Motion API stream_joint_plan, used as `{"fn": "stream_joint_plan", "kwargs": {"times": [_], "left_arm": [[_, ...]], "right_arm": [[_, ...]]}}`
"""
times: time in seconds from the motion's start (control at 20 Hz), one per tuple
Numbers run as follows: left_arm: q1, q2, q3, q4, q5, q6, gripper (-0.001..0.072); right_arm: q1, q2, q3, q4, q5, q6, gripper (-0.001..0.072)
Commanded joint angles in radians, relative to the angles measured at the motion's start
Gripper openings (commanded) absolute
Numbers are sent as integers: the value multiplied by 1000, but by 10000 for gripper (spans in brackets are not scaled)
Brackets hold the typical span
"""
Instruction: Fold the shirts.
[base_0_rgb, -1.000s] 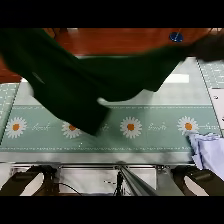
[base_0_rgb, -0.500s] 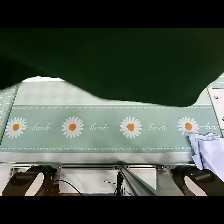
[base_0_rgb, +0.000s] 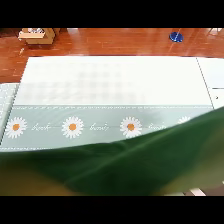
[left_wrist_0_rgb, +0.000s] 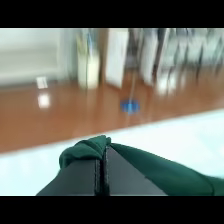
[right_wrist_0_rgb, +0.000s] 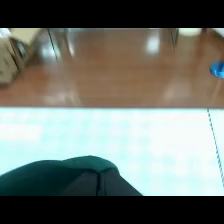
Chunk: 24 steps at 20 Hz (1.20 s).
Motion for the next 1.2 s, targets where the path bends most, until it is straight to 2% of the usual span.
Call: {"fn": "stream_joint_plan", "kwargs": {"times": [0.0,0.2,0.35,0.5,0.6,0.75,0.8,0.9,1.0,1.15], "left_arm": [[1,-64,-33,2,-154,34,18],[0,-221,-201,11,-133,171,19],[-2,-380,-338,11,-29,262,20],[-2,-569,-436,11,124,319,19],[-2,-699,-449,11,221,333,20],[-7,-849,-449,11,377,346,20],[-15,-882,-449,15,438,346,20],[-47,-943,-449,38,574,345,20],[-92,-999,-449,80,685,345,20],[-156,-1085,-449,142,806,345,20]], "right_arm": [[0,-38,-79,-16,66,-45,17],[0,-211,-369,-39,40,-179,18],[0,-404,-437,-71,-137,-233,17],[0,-585,-437,-75,-397,-233,17],[-8,-678,-437,-72,-558,-190,17],[-77,-771,-437,-45,-757,-46,16],[-110,-791,-437,-10,-809,-37,17],[-182,-830,-437,83,-875,-38,17],[-240,-868,-437,154,-874,-53,17],[-278,-929,-437,209,-882,-163,17]]}}
